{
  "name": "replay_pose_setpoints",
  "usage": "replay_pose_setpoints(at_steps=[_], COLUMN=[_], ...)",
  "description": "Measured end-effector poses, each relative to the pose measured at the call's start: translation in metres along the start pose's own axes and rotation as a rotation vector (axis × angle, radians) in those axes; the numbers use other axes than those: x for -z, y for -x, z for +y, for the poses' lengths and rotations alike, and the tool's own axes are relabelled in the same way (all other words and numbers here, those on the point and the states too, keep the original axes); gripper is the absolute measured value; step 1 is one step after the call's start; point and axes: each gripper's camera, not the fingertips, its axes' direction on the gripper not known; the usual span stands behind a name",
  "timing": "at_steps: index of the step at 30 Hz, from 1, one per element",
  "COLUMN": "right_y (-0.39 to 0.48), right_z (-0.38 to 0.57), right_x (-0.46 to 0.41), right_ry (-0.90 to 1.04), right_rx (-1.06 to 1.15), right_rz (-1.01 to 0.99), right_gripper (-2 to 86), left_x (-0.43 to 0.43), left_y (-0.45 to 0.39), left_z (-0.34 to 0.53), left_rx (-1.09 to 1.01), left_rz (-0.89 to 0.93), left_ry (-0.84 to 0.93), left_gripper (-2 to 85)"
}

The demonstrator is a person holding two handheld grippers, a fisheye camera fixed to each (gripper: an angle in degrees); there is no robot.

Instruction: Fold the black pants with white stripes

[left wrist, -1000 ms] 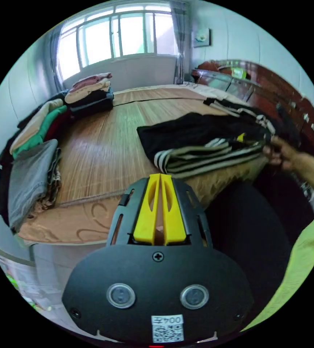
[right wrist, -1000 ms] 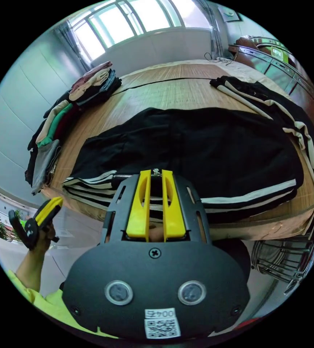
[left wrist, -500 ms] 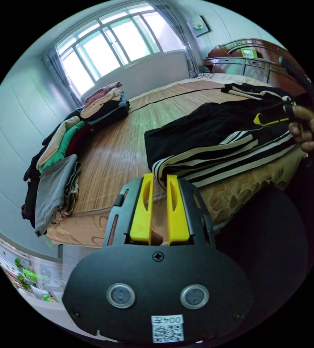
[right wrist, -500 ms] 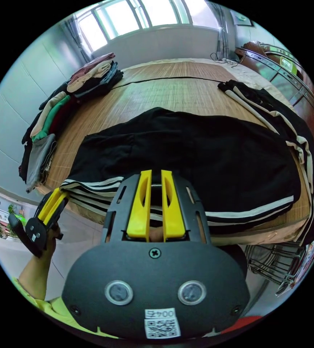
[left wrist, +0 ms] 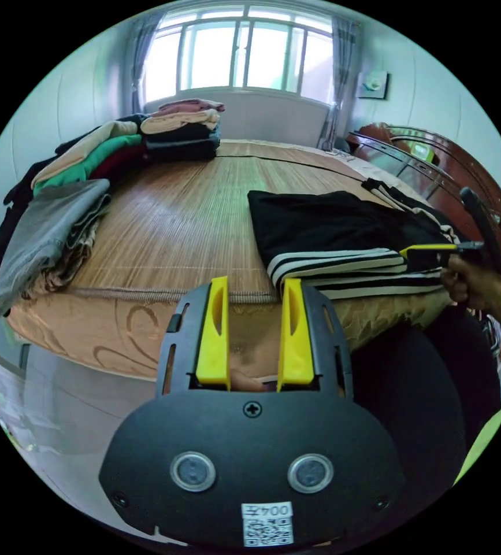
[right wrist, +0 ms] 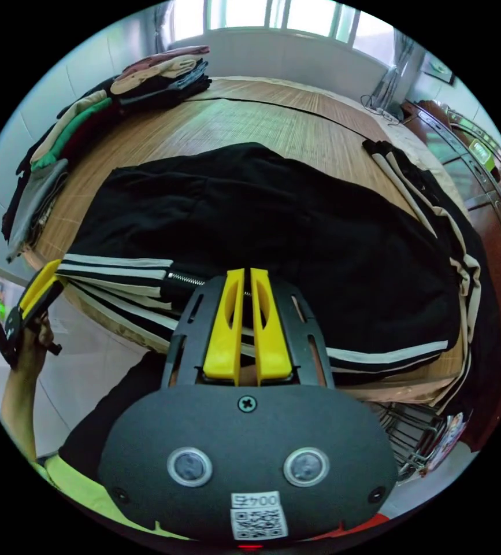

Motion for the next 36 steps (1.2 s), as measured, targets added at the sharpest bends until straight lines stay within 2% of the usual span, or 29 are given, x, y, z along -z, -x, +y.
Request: replay_pose_setpoints(at_steps=[5,7,10,14,18,20,25,27,31,33,35,36], right_y=[-0.01,-0.006,-0.001,-0.006,-0.021,-0.031,-0.053,-0.062,-0.083,-0.093,-0.111,-0.115], right_z=[0.005,0.009,0.016,0.024,0.032,0.037,0.049,0.054,0.066,0.069,0.07,0.071], right_x=[-0.007,-0.01,-0.016,-0.026,-0.035,-0.041,-0.056,-0.062,-0.076,-0.082,-0.087,-0.087], right_ry=[-0.019,-0.036,-0.065,-0.083,-0.093,-0.1,-0.107,-0.106,-0.11,-0.099,-0.058,-0.047], right_rx=[0.008,0.018,0.037,0.055,0.045,0.045,0.056,0.05,0.034,0.024,0.019,0.019], right_rz=[-0.056,-0.034,0.023,0.036,-0.002,-0.022,-0.047,-0.058,-0.063,-0.069,-0.097,-0.108], right_gripper=[3.7,3.8,3.8,3.4,3.0,2.6,2.1,1.9,1.3,1.0,0.6,0.4], left_x=[0.019,0.058,0.061,-0.021,-0.123,-0.16,-0.175,-0.16,-0.094,-0.095,-0.123,-0.137], left_y=[0.004,0.003,-0.011,-0.045,-0.042,-0.029,-0.003,0.006,-0.002,-0.021,-0.039,-0.041], left_z=[-0.008,-0.018,-0.058,-0.122,-0.162,-0.157,-0.145,-0.148,-0.113,-0.079,-0.041,-0.019], left_rx=[-0.111,-0.131,-0.166,-0.299,-0.25,-0.225,-0.213,-0.145,-0.075,-0.136,-0.251,-0.286], left_rz=[0.086,0.051,-0.053,-0.16,-0.288,-0.281,-0.19,-0.256,-0.149,-0.137,-0.201,-0.238], left_ry=[0.053,-0.092,-0.234,-0.081,0.136,0.241,0.211,0.194,0.075,0.098,0.181,0.156], left_gripper=[4.4,2.2,1.1,0.5,0.2,0.2,0.2,0.1,0.1,0.1,0.1,0.1])
